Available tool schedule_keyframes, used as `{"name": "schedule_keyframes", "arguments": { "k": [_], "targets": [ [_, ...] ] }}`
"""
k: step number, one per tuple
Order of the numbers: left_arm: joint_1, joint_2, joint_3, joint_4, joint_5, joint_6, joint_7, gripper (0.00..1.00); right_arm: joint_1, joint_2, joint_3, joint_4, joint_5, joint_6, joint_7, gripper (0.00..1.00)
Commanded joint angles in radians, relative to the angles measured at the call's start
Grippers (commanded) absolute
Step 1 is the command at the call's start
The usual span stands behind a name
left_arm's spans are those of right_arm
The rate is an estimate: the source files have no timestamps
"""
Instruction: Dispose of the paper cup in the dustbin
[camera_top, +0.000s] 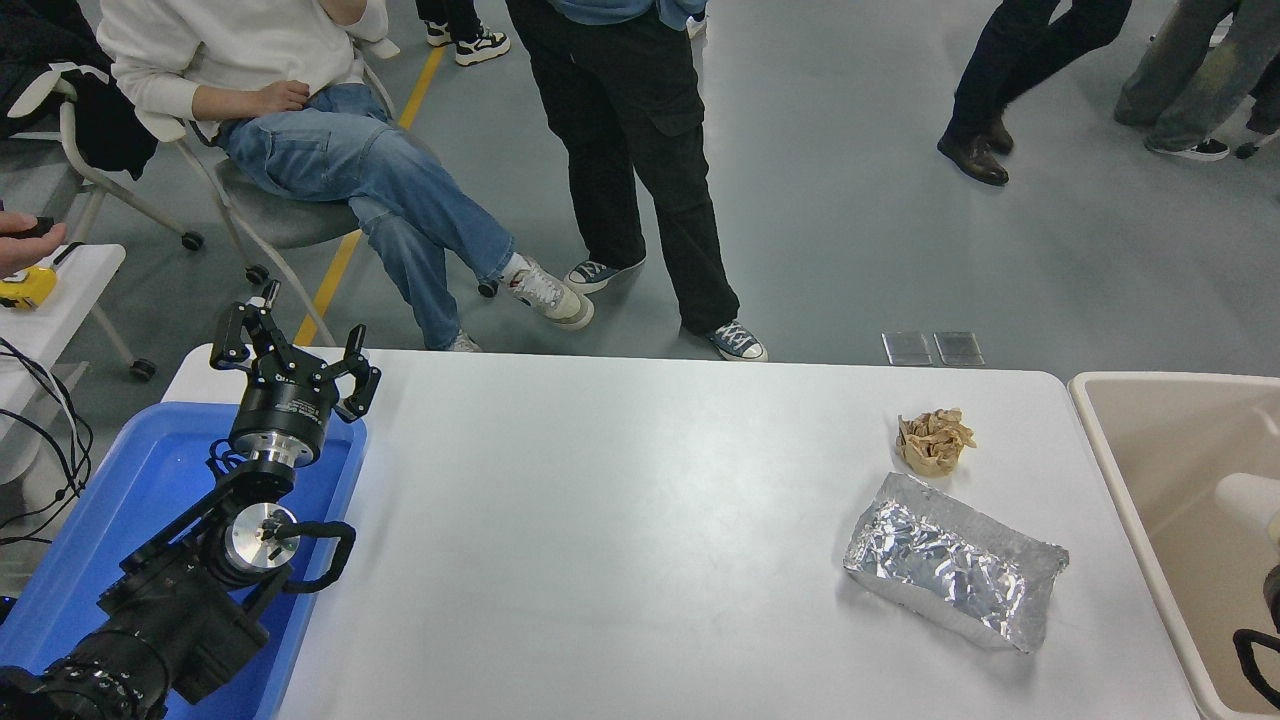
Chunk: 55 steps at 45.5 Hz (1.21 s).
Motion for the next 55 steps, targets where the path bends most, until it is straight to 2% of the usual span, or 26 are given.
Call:
{"name": "schedule_keyframes", "arguments": {
  "k": [1, 3, 10, 11, 13, 14, 38, 49, 55],
  "targets": [
    [0.0, 0.001, 0.0, 0.0, 0.0, 0.0, 0.0, 1.0, 0.001, 0.0, 0.004, 0.0, 0.005, 0.001, -0.001, 0.61],
    [0.0, 0.0, 0.0, 0.0, 0.0, 0.0, 0.0, 1.0, 0.001, 0.0, 0.004, 0.002, 0.005, 0.003, -0.001, 0.63],
    [0.0, 0.0, 0.0, 0.0, 0.0, 0.0, 0.0, 1.0, 0.002, 0.004, 0.004, 0.0, 0.006, -0.002, -0.001, 0.8],
    [0.0, 0.001, 0.0, 0.0, 0.0, 0.0, 0.0, 1.0, 0.002, 0.004, 0.004, 0.0, 0.005, -0.002, 0.0, 0.83],
    [0.0, 0.0, 0.0, 0.0, 0.0, 0.0, 0.0, 1.0, 0.004, 0.004, 0.002, -0.001, 0.005, -0.002, 0.0, 0.99],
    [0.0, 0.0, 0.0, 0.0, 0.0, 0.0, 0.0, 1.0, 0.005, 0.004, 0.002, -0.001, 0.005, -0.002, 0.0, 1.0],
    [0.0, 0.0, 0.0, 0.0, 0.0, 0.0, 0.0, 1.0, 0.079, 0.018, -0.027, 0.002, -0.02, 0.017, 0.006, 1.0],
    [0.0, 0.0, 0.0, 0.0, 0.0, 0.0, 0.0, 1.0, 0.109, 0.011, 0.005, 0.008, 0.005, 0.222, 0.006, 1.0],
    [0.0, 0.0, 0.0, 0.0, 0.0, 0.0, 0.0, 1.0, 0.16, -0.002, 0.007, 0.117, 0.005, 0.242, 0.006, 1.0]
  ]
}}
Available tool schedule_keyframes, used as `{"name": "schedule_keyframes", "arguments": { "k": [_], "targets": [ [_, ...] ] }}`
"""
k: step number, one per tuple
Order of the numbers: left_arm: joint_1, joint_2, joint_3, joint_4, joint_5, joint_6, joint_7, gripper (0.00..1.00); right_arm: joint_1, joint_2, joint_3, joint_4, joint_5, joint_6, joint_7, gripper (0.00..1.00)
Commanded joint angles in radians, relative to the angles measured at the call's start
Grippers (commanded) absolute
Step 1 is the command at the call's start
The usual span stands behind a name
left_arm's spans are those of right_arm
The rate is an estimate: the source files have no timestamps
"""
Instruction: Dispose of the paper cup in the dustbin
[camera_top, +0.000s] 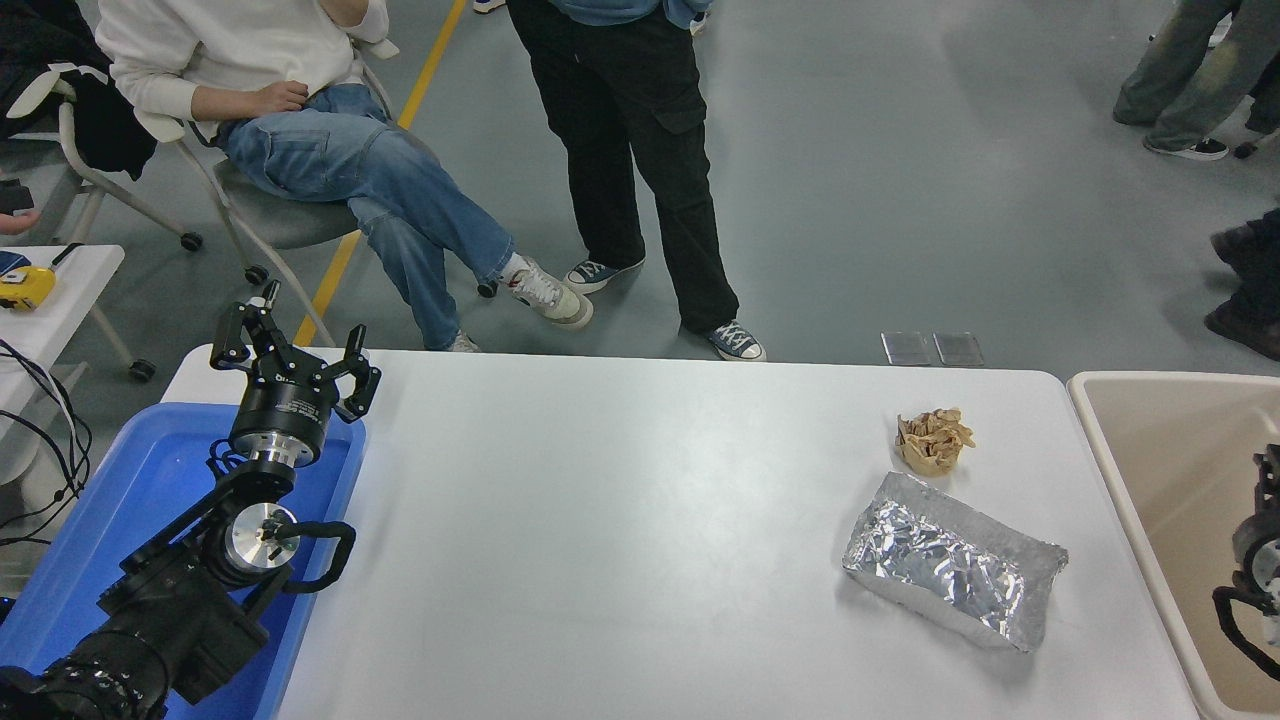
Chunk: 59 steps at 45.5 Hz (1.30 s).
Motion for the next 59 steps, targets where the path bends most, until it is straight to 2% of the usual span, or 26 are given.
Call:
{"name": "schedule_keyframes", "arguments": {
  "k": [1, 11, 21, 26, 34, 37, 47, 59],
  "targets": [
    [0.0, 0.0, 0.0, 0.0, 0.0, 0.0, 0.0, 1.0, 0.064, -0.023, 0.014, 0.136, 0.006, 0.091, 0.0, 1.0],
    [0.0, 0.0, 0.0, 0.0, 0.0, 0.0, 0.0, 1.0, 0.087, -0.154, 0.209, 0.498, -0.014, 0.077, 0.003, 1.0],
    [0.0, 0.0, 0.0, 0.0, 0.0, 0.0, 0.0, 1.0, 0.083, -0.143, 0.414, 0.669, -0.125, 0.068, 0.015, 1.0],
    [0.0, 0.0, 0.0, 0.0, 0.0, 0.0, 0.0, 1.0, 0.074, -0.097, 0.512, 0.686, -0.204, 0.068, 0.052, 1.0],
    [0.0, 0.0, 0.0, 0.0, 0.0, 0.0, 0.0, 1.0, 0.049, -0.016, 0.577, 0.683, -0.286, 0.068, 0.21, 1.0],
    [0.0, 0.001, 0.0, 0.0, 0.0, 0.0, 0.0, 1.0, 0.037, 0.009, 0.58, 0.672, -0.286, 0.067, 0.242, 1.0],
    [0.0, 0.0, 0.0, 0.0, 0.0, 0.0, 0.0, 1.0, -0.015, 0.091, 0.579, 0.644, -0.286, 0.076, 0.317, 1.0],
    [0.0, 0.0, 0.0, 0.0, 0.0, 0.0, 0.0, 1.0, -0.022, 0.13, 0.565, 0.604, -0.286, 0.083, 0.324, 1.0]
  ]
}}
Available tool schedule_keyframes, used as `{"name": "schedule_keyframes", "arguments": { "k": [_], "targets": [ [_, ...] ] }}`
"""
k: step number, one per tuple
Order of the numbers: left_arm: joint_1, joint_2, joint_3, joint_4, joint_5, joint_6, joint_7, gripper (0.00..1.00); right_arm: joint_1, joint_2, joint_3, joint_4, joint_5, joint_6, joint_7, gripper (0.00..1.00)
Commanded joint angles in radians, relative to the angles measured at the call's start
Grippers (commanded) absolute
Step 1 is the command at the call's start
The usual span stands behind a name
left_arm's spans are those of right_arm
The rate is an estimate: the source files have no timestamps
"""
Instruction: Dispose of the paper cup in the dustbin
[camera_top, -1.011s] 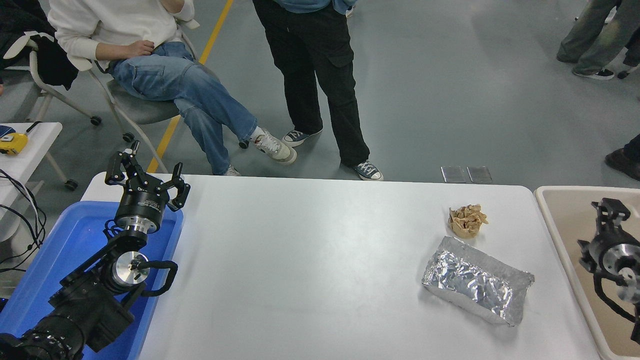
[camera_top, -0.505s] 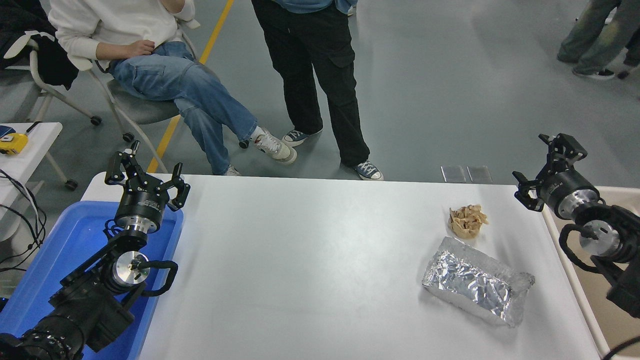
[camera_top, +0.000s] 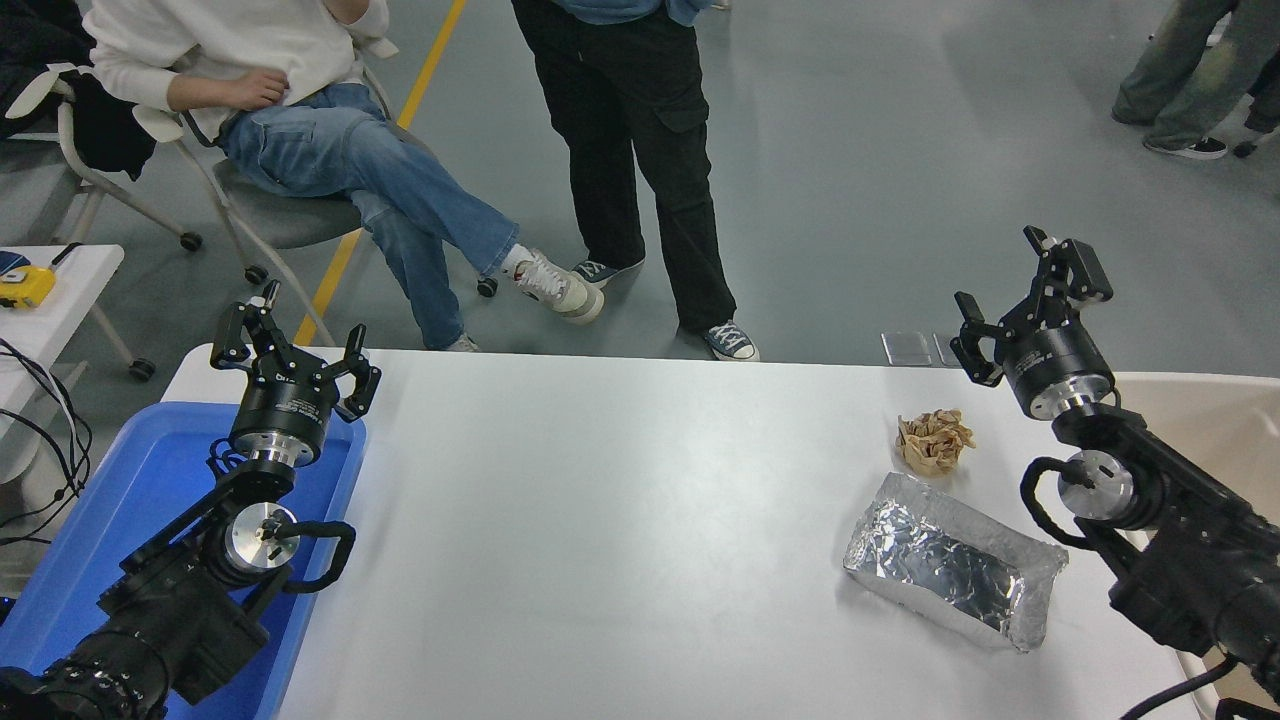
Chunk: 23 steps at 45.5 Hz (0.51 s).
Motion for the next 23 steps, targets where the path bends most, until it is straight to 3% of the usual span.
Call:
{"name": "schedule_keyframes", "arguments": {
  "k": [1, 23],
  "targets": [
    [0.0, -0.001, 0.0, 0.0, 0.0, 0.0, 0.0, 1.0, -0.013, 0.041, -0.001, -0.025, -0.006, 0.004, 0.031, 1.0],
    [0.0, -0.001, 0.0, 0.0, 0.0, 0.0, 0.0, 1.0, -0.03, 0.041, -0.004, -0.083, -0.006, 0.015, 0.031, 1.0]
  ]
}}
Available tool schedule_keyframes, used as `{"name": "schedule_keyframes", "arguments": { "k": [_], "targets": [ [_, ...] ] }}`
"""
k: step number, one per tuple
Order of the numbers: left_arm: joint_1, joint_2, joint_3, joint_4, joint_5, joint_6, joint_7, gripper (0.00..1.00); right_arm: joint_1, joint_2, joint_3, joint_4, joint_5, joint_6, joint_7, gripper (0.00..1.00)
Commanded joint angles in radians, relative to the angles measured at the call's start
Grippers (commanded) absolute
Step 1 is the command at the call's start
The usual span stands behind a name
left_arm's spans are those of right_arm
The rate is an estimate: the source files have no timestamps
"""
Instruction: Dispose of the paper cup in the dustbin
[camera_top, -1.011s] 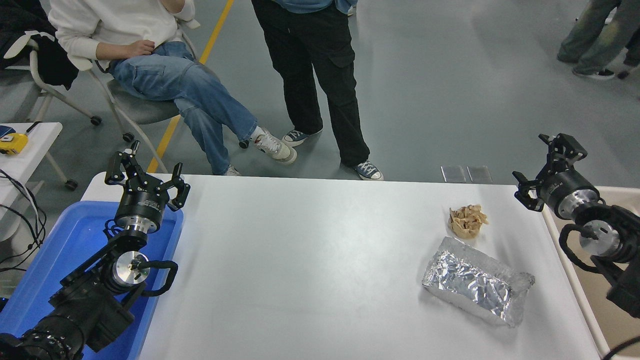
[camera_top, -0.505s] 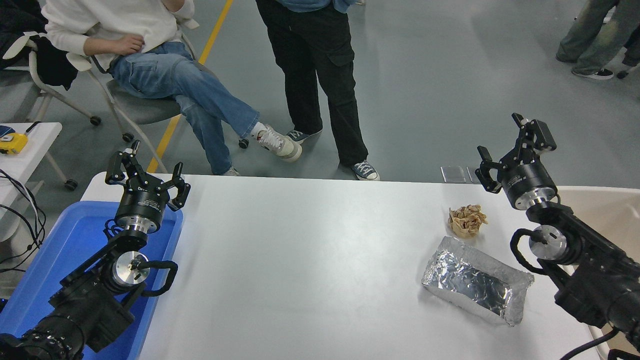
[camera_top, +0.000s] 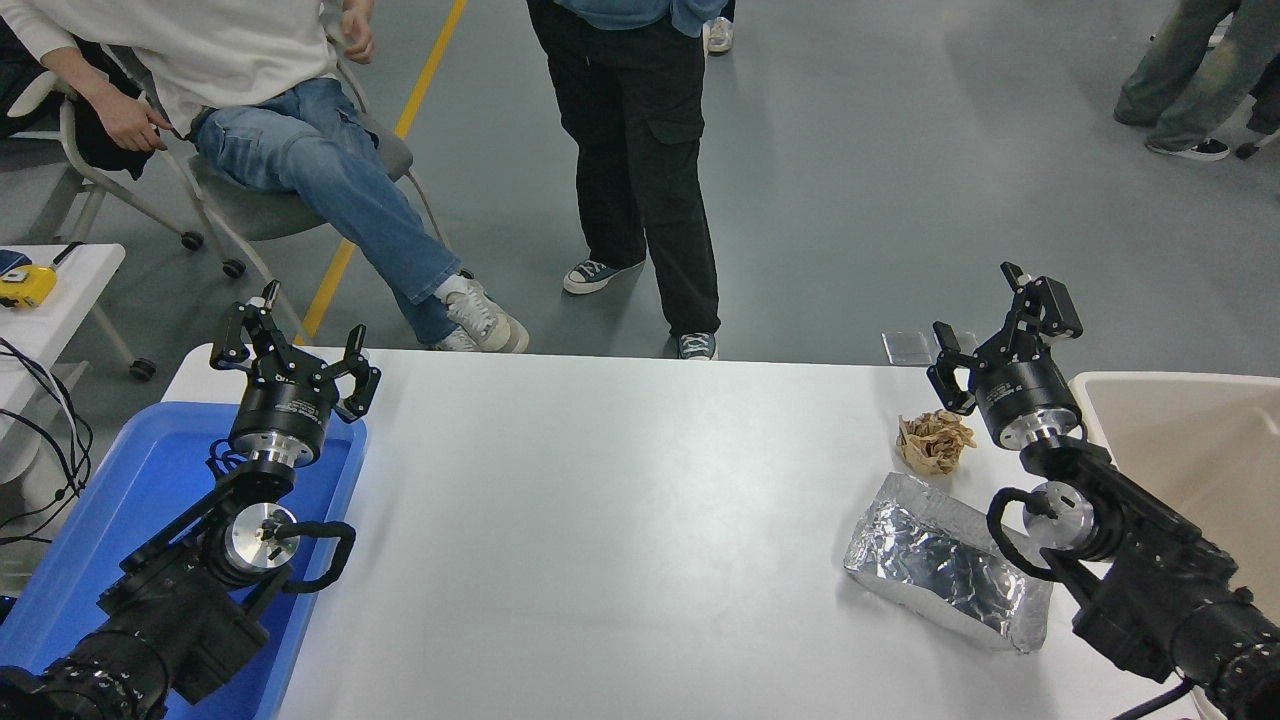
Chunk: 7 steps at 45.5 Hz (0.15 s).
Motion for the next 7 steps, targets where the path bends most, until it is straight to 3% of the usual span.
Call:
{"name": "schedule_keyframes", "arguments": {
  "k": [1, 7],
  "targets": [
    [0.0, -0.001, 0.0, 0.0, 0.0, 0.0, 0.0, 1.0, -0.008, 0.005, 0.002, -0.013, -0.001, 0.004, 0.003, 1.0],
    [0.0, -0.001, 0.0, 0.0, 0.0, 0.0, 0.0, 1.0, -0.007, 0.003, 0.007, -0.014, 0.001, 0.0, 0.003, 1.0]
  ]
}}
